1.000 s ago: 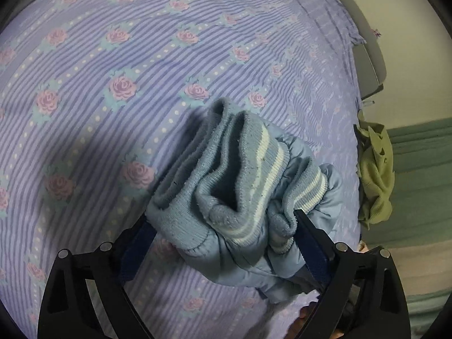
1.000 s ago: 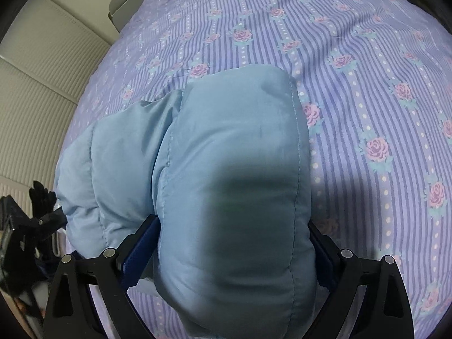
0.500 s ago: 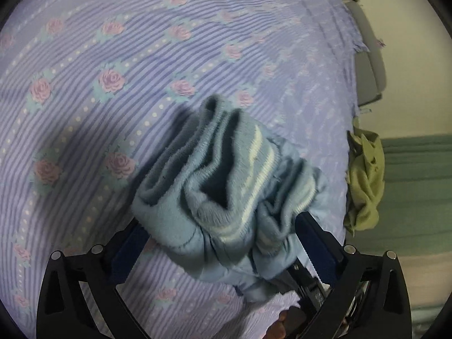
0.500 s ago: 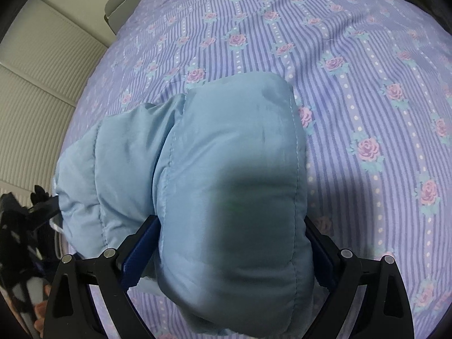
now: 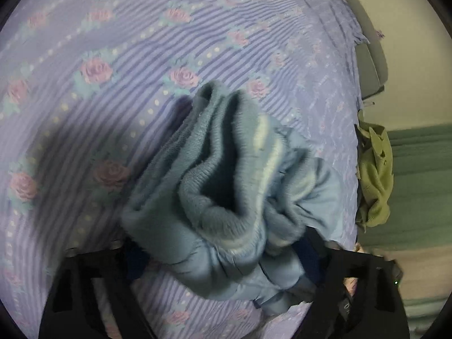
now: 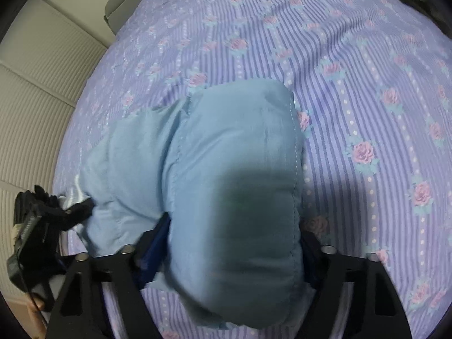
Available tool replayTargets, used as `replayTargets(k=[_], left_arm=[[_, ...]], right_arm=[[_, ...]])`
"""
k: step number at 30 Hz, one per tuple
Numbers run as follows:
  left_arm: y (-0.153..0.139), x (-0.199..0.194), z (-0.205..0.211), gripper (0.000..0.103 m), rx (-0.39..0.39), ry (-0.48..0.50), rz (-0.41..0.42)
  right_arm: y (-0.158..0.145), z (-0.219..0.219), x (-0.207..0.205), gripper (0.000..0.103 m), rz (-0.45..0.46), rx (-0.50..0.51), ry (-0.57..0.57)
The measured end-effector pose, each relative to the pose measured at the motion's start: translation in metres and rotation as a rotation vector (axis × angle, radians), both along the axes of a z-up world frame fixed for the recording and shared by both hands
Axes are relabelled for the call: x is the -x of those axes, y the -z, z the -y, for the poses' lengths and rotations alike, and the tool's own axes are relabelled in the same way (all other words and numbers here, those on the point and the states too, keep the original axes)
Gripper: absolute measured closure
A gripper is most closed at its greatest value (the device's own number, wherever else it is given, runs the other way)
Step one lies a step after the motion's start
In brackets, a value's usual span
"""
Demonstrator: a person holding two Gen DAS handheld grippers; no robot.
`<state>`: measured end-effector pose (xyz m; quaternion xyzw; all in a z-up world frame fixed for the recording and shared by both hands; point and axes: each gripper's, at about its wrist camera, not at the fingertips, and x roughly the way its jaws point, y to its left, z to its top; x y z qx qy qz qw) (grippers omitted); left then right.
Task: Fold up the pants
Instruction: 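Carry the pants bundle with both grippers over the black clothes stack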
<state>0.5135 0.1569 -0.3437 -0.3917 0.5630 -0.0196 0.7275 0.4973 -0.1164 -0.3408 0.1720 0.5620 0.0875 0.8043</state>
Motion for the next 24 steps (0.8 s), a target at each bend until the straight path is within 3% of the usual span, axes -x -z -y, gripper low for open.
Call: replayTargets(k=[2, 5, 16, 24], left_arm=[[-0.014, 0.006, 0.002, 0.043, -0.034, 0.029, 0.028], [-0.032, 0.016, 0.004, 0.048, -0.085, 0.079, 0.064], [-0.120, 0.090, 0.027, 0.048, -0.244, 0.260, 0.224], [-0.204, 0.151, 0.031, 0.048, -0.279, 0.326, 0.374]], right_arm=[[-0.015, -0.009, 0.006, 0.044, 0.029, 0.056, -0.040], [-0.038, -0.020, 0.019, 0.052, 0.079, 0.123, -0.083], [-0.116, -0.013, 0.114, 0.054, 0.160, 0.134, -0.035], [-0.190, -0.023, 0.183, 0.054, 0.259, 0.177, 0.018]])
